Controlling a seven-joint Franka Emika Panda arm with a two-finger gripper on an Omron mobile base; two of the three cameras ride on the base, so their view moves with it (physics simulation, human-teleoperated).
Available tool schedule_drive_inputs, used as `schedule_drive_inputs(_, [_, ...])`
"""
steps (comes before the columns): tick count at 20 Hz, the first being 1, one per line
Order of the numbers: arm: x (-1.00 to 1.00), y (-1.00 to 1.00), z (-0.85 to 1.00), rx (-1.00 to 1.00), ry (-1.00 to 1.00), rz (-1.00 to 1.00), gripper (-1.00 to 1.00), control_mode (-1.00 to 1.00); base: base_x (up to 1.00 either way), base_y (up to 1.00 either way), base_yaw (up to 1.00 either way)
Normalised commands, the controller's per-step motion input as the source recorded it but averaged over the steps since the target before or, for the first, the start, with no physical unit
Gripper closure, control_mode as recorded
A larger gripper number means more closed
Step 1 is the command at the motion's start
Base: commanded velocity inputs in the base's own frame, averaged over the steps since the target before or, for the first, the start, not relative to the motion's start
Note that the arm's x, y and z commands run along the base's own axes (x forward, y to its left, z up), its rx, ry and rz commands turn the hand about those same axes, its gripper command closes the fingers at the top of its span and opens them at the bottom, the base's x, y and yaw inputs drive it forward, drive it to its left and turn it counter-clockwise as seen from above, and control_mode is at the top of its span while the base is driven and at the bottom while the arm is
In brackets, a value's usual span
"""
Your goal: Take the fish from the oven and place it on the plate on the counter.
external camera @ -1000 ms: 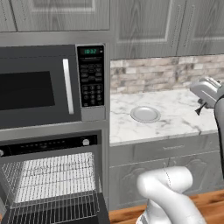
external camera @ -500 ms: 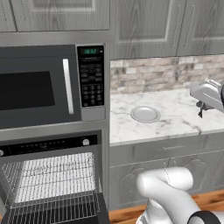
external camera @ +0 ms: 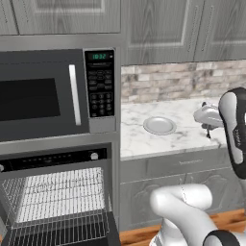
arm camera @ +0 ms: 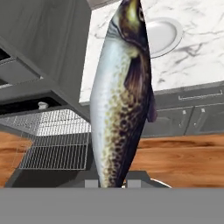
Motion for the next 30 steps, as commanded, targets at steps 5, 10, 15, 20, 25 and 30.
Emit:
schedule_drive_inputs(5, [0.61, 0.01, -0.36, -0.05, 0.14, 0.15, 1.00, -1.00, 0.00, 0.00, 0.00])
schedule_drive_inputs(10, [0.73, 0.00, -0.29, -0.02, 0.20, 0.12, 1.00, -1.00, 0.00, 0.00, 0.00])
schedule_drive_inputs(15, [0.49, 0.00, -0.41, -0.06, 0.07, 0.13, 1.00, -1.00, 0.00, 0.00, 0.00])
schedule_drive_inputs(20, [0.49, 0.00, -0.38, -0.04, 0.00, 0.10, 1.00, -1.00, 0.00, 0.00, 0.00])
schedule_drive_inputs(25, [0.53, 0.00, -0.43, -0.05, 0.01, 0.08, 1.00, -1.00, 0.00, 0.00, 0.00])
schedule_drive_inputs(30, [0.53, 0.00, -0.35, -0.04, 0.00, 0.06, 1.00, -1.00, 0.00, 0.00, 0.00])
